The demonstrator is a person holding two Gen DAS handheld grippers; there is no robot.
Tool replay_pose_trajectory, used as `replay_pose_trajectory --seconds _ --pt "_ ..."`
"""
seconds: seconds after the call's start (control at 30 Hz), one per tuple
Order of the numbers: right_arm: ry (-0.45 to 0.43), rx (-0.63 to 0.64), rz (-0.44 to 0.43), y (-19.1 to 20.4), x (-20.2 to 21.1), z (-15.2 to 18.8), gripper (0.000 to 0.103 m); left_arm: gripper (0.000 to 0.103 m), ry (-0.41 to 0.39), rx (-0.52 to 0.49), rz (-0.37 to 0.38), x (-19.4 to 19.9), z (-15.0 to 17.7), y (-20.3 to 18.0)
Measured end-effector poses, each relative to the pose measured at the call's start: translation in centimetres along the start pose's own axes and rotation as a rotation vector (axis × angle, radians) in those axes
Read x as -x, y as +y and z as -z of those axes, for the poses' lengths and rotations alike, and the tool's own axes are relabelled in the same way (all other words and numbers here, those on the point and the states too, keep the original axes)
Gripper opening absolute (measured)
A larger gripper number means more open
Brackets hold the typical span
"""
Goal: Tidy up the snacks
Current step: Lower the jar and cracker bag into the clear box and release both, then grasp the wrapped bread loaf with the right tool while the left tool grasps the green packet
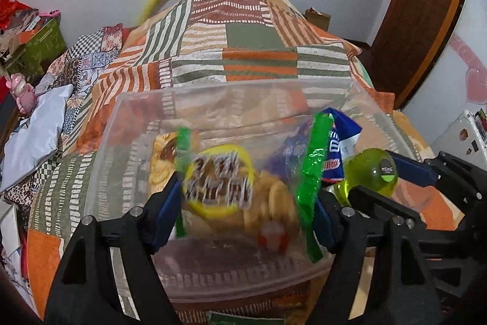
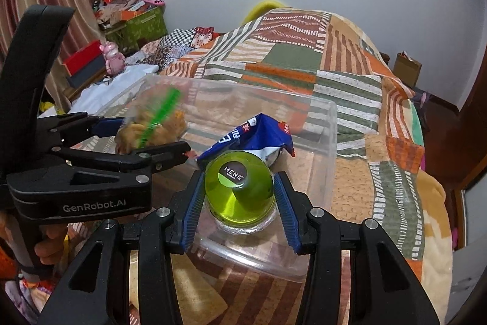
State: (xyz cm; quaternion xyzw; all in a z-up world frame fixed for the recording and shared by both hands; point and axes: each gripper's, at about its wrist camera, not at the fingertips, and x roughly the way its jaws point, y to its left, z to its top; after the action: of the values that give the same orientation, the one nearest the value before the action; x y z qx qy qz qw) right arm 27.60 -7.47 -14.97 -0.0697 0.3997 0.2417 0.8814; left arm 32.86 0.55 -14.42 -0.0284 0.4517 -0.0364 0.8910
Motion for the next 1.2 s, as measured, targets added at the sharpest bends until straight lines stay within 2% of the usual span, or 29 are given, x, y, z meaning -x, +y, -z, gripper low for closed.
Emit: replay_pose_trajectory --seconds 0.27,0.5,0.57,0.73,0.87,1.2 --pt "0.004 0.008 0.014 -0.2 0.4 -0.2 0.045 0.078 -0.024 -0.040 -0.011 1.4 0.4 -0.4" --pt "-0.031 -0.009 0.014 -0.5 3.0 -0.2 0.049 0.079 -0.057 -0.037 0.000 4.5 1.2 -0.1" --pt "-0.051 -0.008 0.020 -0.3 4.0 -0.1 0.058 0.081 -0.070 -0.037 0.000 5.6 1.4 0.0" --pt "-0.100 -0.002 0.030 0.3 6.5 0.4 0.068 0.090 -0.101 -0.030 -0.004 8.5 2.3 0.3" --pt "-0.119 -0.008 0.024 0.7 7.8 1.1 0.074 0.090 -0.103 -0.028 -0.012 10.1 3.5 0.8" --pt "-0.103 0.000 0.006 1.7 8.8 3.5 0.075 0.092 -0.043 -0.029 -0.031 11.2 7.7 2.0"
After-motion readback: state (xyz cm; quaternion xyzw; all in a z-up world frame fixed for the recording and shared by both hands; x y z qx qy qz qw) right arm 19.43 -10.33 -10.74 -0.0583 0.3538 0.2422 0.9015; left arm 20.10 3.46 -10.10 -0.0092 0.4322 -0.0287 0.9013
